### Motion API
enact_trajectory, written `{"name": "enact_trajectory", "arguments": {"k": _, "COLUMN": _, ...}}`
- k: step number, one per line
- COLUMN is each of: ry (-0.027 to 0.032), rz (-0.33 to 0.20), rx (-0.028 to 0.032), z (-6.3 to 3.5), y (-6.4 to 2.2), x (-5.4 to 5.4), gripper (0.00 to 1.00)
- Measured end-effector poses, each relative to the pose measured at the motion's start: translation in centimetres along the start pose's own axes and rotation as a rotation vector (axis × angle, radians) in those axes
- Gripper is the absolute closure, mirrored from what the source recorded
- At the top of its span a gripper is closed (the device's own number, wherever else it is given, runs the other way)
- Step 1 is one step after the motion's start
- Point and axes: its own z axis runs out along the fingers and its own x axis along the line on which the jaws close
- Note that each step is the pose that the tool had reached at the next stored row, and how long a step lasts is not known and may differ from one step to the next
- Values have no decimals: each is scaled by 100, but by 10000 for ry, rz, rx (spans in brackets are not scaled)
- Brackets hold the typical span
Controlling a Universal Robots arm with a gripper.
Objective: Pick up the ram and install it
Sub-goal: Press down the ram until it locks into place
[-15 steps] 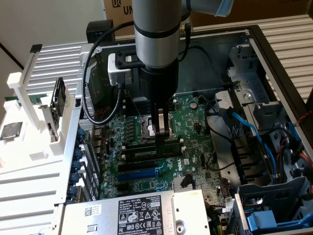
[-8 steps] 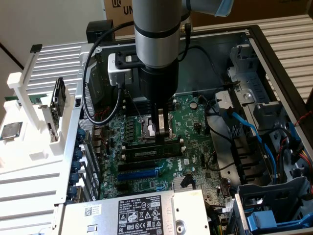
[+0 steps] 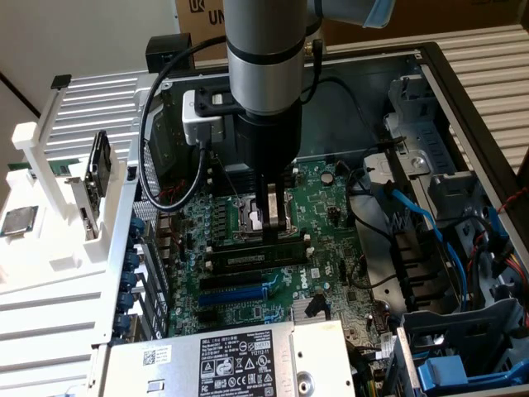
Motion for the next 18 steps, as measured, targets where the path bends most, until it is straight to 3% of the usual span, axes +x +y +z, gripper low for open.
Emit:
{"name": "enact_trajectory", "arguments": {"k": 6, "ry": -1, "rz": -1, "rx": 26, "z": 5, "y": 79, "x": 0, "gripper": 90}}
{"name": "enact_trajectory", "arguments": {"k": 18, "ry": 1, "rz": -1, "rx": 31, "z": 41, "y": 99, "x": -23, "gripper": 90}}
